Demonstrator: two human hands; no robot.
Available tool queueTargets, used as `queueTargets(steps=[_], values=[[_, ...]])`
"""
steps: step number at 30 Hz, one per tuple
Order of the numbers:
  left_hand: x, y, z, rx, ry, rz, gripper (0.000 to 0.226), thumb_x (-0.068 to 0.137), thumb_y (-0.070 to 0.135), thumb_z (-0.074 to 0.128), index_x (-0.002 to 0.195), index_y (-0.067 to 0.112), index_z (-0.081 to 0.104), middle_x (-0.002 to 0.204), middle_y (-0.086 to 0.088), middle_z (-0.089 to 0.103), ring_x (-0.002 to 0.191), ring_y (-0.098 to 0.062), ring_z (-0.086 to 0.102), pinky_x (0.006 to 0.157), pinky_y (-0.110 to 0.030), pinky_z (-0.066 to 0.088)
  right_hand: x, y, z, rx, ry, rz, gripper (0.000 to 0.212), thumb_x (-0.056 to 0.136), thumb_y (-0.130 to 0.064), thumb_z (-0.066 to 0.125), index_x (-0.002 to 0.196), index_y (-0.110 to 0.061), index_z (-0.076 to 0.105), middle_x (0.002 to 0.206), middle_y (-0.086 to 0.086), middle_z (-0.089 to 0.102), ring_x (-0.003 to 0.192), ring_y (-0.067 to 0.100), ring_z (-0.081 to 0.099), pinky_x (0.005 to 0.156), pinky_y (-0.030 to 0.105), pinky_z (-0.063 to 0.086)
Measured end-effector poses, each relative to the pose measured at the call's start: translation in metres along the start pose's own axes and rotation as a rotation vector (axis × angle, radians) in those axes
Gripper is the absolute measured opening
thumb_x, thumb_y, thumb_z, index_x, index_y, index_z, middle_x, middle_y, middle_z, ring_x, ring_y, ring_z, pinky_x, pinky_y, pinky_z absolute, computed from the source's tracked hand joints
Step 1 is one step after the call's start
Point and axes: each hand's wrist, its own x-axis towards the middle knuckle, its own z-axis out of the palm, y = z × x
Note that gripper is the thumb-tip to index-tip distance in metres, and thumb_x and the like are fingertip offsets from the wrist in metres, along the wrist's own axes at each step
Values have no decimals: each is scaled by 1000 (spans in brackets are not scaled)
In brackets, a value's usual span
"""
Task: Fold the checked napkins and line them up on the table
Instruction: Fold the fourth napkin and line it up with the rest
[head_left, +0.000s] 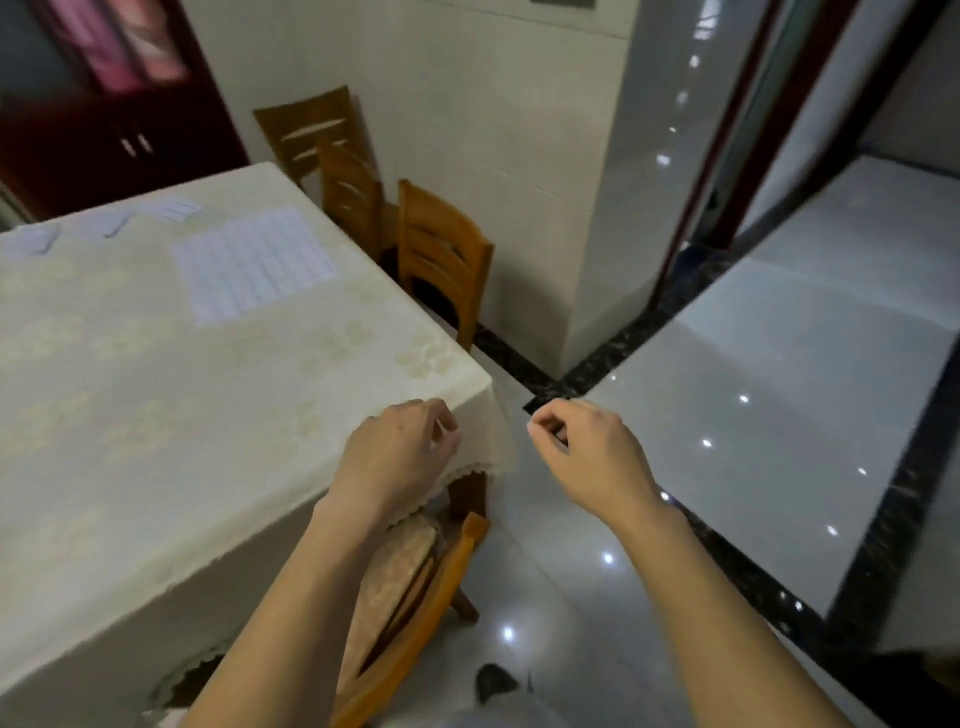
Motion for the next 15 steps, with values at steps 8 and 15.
queueTargets(steps=[8, 15], values=[[88, -6, -18, -78, 72, -163, 22, 103, 45, 51, 108, 29, 66, 105, 13, 67, 96, -12, 63, 74, -32, 52, 139, 7, -1, -11, -89, -183, 16, 100, -35, 57, 104, -24, 68, 97, -7, 62, 84, 13, 61, 61, 23, 45], [122, -46, -8, -107, 116, -476, 18, 103, 45, 52, 108, 32, 64, 105, 17, 66, 101, -11, 62, 81, -35, 53, 244, 0, 44, 26, -254, -406, 18, 100, -37, 58, 109, -24, 67, 112, -6, 61, 98, 13, 59, 74, 26, 48]])
